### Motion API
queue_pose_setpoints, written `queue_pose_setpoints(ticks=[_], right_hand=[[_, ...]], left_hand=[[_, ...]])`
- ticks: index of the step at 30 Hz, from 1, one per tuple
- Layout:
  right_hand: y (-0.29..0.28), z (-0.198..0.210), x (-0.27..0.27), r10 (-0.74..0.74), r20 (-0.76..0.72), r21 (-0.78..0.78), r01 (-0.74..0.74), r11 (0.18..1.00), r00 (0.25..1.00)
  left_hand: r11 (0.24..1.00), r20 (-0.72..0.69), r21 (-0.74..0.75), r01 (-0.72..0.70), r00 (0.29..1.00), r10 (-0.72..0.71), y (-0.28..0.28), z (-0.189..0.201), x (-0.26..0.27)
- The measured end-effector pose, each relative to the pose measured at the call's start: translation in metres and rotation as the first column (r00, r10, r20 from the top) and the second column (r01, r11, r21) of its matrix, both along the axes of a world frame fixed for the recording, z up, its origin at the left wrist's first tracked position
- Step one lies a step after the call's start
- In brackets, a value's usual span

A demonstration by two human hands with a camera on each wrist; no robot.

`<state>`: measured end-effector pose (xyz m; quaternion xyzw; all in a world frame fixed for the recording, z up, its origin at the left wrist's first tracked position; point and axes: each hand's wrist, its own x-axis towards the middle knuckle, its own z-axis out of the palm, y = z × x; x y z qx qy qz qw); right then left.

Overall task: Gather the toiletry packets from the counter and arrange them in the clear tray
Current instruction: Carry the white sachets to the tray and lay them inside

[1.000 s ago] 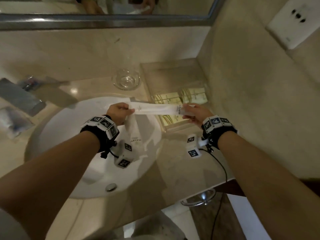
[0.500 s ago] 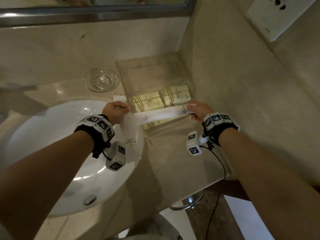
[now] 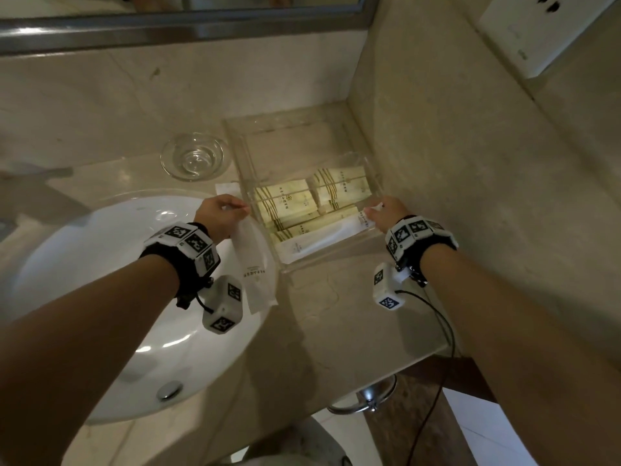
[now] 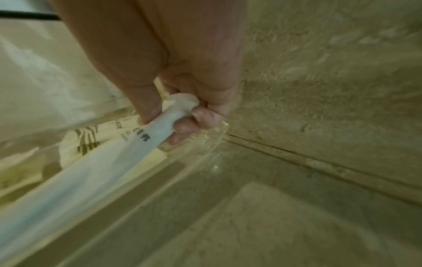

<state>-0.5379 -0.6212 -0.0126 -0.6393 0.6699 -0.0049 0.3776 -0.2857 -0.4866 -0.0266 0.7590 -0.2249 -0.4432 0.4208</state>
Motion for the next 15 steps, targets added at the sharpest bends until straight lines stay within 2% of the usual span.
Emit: queue_pose_setpoints(ticks=[5,7,9,12,15], right_hand=[[0.006,0.001,0.005,0.157,-0.234,-0.042,-0.172,0.984,0.959],[0.012,0.003,0.008,0.24,-0.396,-0.099,-0.301,0.948,0.886],[0.017,0.003,0.011,0.24,-0.49,-0.17,-0.362,0.917,0.838],[0.022,0.007,0.022,0.162,-0.39,-0.262,-0.278,0.924,0.906],[0.031,0.013,0.041,0.266,-0.155,-0.203,-0.294,0.934,0.951]], left_hand=[[0.999,0.05,-0.016,-0.029,0.998,0.03,0.006,0.006,0.004],[0.999,0.06,-0.035,-0.024,0.998,0.026,0.009,0.009,0.007],[0.998,0.046,-0.056,-0.003,0.999,0.005,0.011,0.012,0.009],[0.996,-0.015,-0.089,-0.014,1.0,0.012,0.015,0.023,0.011],[0.987,-0.075,-0.136,-0.082,0.995,0.072,0.014,0.037,0.008]])
